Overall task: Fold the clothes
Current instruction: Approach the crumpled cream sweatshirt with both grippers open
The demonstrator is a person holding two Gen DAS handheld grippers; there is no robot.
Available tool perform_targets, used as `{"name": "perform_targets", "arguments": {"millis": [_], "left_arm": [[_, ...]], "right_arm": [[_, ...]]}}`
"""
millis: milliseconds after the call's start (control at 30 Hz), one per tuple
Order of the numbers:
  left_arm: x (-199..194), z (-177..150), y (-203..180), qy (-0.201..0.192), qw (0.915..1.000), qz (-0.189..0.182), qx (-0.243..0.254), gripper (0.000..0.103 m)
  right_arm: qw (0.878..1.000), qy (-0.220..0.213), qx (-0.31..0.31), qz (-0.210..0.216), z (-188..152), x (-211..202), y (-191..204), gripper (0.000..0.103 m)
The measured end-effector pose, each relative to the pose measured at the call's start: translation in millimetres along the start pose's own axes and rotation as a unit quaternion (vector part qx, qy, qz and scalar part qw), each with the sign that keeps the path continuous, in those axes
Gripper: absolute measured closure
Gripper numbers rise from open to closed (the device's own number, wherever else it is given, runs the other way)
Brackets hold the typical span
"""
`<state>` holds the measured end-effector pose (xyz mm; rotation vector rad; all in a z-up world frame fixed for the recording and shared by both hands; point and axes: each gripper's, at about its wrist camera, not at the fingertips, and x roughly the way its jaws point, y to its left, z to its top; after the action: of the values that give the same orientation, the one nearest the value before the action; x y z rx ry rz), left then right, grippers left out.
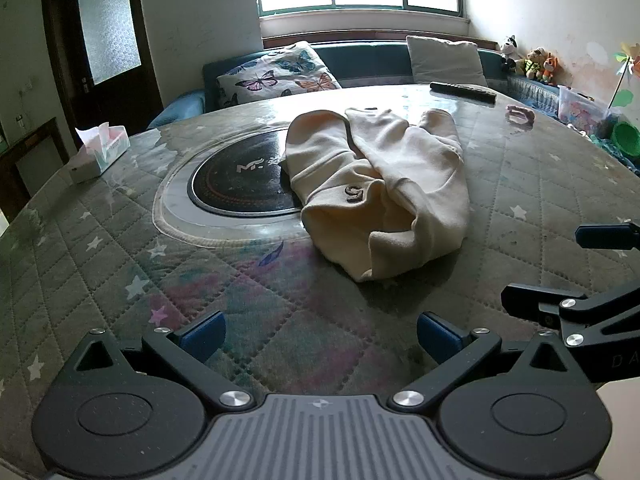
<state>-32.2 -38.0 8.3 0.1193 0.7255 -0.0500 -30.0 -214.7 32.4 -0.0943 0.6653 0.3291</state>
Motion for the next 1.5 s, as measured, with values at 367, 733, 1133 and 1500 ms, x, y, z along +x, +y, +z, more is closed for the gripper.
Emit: {"name": "perform_targets", "arguments": {"millis": [367,733,1133,1500], "left_arm": [[2,1,-1,0.004,1.0,0.001,0.003,0.0],[6,3,-1,0.008,1.0,0.002,0.004,0.0],[11,6,1,0.013,0.9999,0.003,0.004,0.0],[15,9,3,0.016,0.9999,0.003,0.002,0.0]], "right_arm": [[1.0,0.001,0.0,0.003,2,2,-1,0.0],[1.0,0.005,0.0,0.006,3,5,-1,0.0],[1.0,0.009,-0.001,0.009,7,10,-1,0.0],[1.0,0.012,-0.002,0.011,10,15,-1,0.0]]}}
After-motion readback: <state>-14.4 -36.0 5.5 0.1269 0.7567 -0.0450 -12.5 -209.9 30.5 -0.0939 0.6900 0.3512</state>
